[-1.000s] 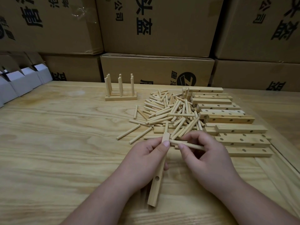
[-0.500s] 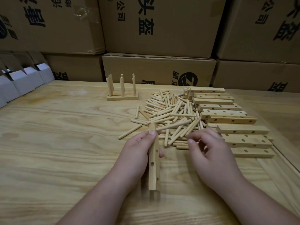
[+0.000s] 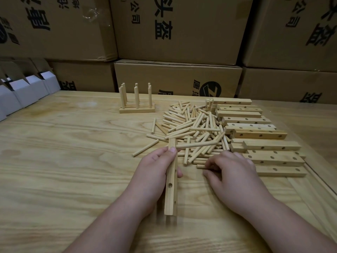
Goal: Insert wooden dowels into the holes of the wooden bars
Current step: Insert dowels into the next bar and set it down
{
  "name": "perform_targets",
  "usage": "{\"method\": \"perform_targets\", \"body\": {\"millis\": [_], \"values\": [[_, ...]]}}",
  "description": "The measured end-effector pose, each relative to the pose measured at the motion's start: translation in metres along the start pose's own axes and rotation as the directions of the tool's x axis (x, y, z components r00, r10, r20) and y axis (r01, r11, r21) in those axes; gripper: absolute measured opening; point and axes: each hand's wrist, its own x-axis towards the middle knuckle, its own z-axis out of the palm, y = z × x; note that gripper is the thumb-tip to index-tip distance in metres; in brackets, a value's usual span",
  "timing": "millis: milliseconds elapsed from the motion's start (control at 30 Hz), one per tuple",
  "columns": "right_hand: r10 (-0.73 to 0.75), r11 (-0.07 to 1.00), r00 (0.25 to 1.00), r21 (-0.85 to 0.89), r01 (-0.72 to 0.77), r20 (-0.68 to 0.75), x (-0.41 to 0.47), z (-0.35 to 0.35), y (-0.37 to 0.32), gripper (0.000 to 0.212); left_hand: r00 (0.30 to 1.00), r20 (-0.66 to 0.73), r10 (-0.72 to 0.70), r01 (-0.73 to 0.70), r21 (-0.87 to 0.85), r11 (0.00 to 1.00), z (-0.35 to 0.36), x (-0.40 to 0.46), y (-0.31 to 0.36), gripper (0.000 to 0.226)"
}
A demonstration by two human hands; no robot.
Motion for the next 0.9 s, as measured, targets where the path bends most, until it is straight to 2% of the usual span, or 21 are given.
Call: {"method": "perform_targets", "body": {"millis": [200, 333, 433, 567, 733, 900], "values": [[0.001, 0.999, 1.0, -0.037, 0.0, 0.029, -0.002, -0.001, -0.004, 0.007, 1.0, -0.005, 0.004, -0.004, 0.011, 1.0, -0.001, 0.0, -0.001, 0.027], [-0.003, 0.999, 0.998, -0.048, 0.006, 0.056, -0.002, 0.0, -0.006, 0.025, 1.0, -0.01, 0.012, -0.012, 0.023, 1.0, -0.002, 0.0, -0.001, 0.03], [-0.017, 0.999, 0.998, -0.046, 0.02, 0.064, -0.004, 0.001, -0.006, 0.023, 0.999, -0.029, 0.04, -0.039, 0.035, 0.999, -0.003, 0.0, 0.0, 0.034], [-0.059, 0.995, 0.997, 0.074, 0.063, -0.051, -0.007, -0.002, -0.01, 0.017, 0.997, -0.044, 0.064, -0.063, 0.029, 0.998, -0.003, 0.0, -0.001, 0.032], [-0.21, 0.935, 0.96, 0.25, 0.253, -0.184, -0.013, -0.007, -0.017, 0.022, 0.996, -0.036, 0.087, -0.085, 0.053, 0.995, -0.003, 0.001, -0.003, 0.03], [-0.327, 0.872, 0.91, 0.291, 0.394, -0.254, -0.018, -0.009, -0.023, 0.02, 0.993, -0.008, 0.118, -0.118, 0.04, 0.992, -0.002, 0.002, -0.005, 0.034]]}}
